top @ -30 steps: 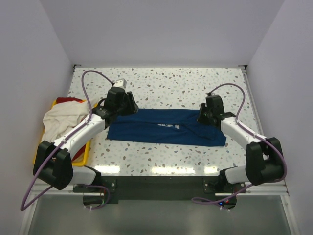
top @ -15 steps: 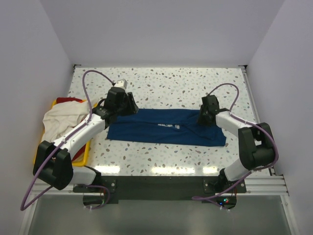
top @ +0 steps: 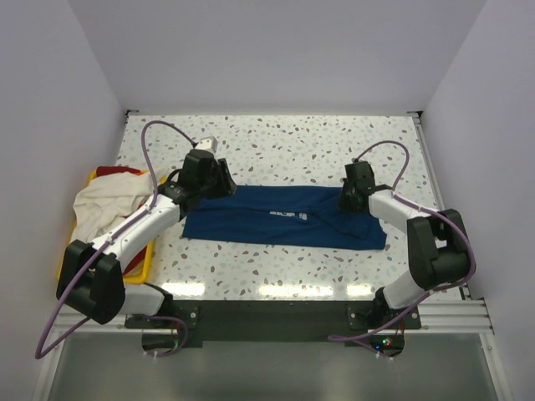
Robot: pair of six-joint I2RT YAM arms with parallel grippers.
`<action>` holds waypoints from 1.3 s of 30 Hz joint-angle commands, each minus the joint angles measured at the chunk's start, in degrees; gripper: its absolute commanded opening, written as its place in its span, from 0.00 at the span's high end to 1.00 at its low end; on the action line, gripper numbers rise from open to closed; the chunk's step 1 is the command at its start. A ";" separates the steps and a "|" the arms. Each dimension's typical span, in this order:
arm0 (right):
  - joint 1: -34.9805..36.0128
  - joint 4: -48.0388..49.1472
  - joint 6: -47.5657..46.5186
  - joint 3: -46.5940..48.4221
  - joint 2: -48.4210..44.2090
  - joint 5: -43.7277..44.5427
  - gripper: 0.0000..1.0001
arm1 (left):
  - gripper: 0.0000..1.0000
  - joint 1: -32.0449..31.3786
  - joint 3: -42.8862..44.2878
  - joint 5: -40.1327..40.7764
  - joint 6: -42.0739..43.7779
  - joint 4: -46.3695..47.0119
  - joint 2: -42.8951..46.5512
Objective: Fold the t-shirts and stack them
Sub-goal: Fold the tshirt
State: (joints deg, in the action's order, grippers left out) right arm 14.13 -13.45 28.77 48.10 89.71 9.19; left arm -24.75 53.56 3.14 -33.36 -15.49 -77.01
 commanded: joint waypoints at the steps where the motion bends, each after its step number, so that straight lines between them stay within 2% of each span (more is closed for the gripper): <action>1: -0.16 2.82 0.32 -0.02 -0.24 -1.28 0.88 | 0.50 0.41 -0.30 -0.76 0.85 1.60 1.16; 2: -0.16 2.82 0.23 -0.11 -0.67 -1.72 0.93 | 0.51 0.41 -0.30 -0.85 0.85 1.60 1.25; 5: -0.16 2.99 0.67 -0.99 -2.43 -3.56 0.99 | 0.51 0.41 -0.39 -0.85 0.76 1.60 1.25; 8: -0.07 2.73 0.84 -1.69 -4.27 -5.67 1.00 | 0.51 0.41 -0.47 -0.94 0.67 1.77 1.16; 11: -0.07 1.33 0.41 -1.78 -5.68 -3.23 0.99 | 0.51 0.41 -0.56 -1.29 0.67 1.95 1.08; 12: -0.16 0.80 0.06 -1.52 -5.60 -1.47 0.90 | 0.51 0.41 -0.65 -1.38 0.67 1.95 1.08; 15: -0.16 -0.78 -0.47 -0.29 -5.25 0.12 0.71 | 0.51 0.41 -0.74 -1.55 0.67 2.13 0.99; 16: -0.24 -0.79 -0.39 0.33 -5.16 0.65 0.68 | 0.51 0.41 -0.83 -1.47 0.58 2.21 0.90; 22: -0.16 -1.14 -0.65 2.61 -1.47 1.97 0.59 | 0.51 0.41 -1.00 -1.55 0.58 2.04 0.99; 28: -0.24 0.44 -0.47 2.70 1.16 2.15 0.59 | 0.51 0.41 -1.00 -1.55 0.67 2.04 1.16; 31: -0.16 0.79 -0.39 2.27 1.43 2.06 0.61 | 0.51 0.41 -1.00 -1.47 0.67 1.95 1.08; 35: -0.07 1.41 -0.03 1.21 0.03 1.10 0.74 | 0.51 0.41 -1.09 -1.47 0.58 2.04 1.16; 36: -0.07 1.24 0.05 1.12 -0.41 0.92 0.81 | 0.51 0.41 -1.09 -1.47 0.58 2.21 1.16; 39: -0.07 0.71 0.32 0.95 -1.90 -0.40 0.92 | 0.51 0.41 -1.18 -1.47 0.58 2.30 1.16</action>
State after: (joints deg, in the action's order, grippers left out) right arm 14.13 -14.15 28.53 48.93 90.83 9.26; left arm -24.75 52.60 2.24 -33.36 -15.31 -77.01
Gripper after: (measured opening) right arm 0.100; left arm 0.495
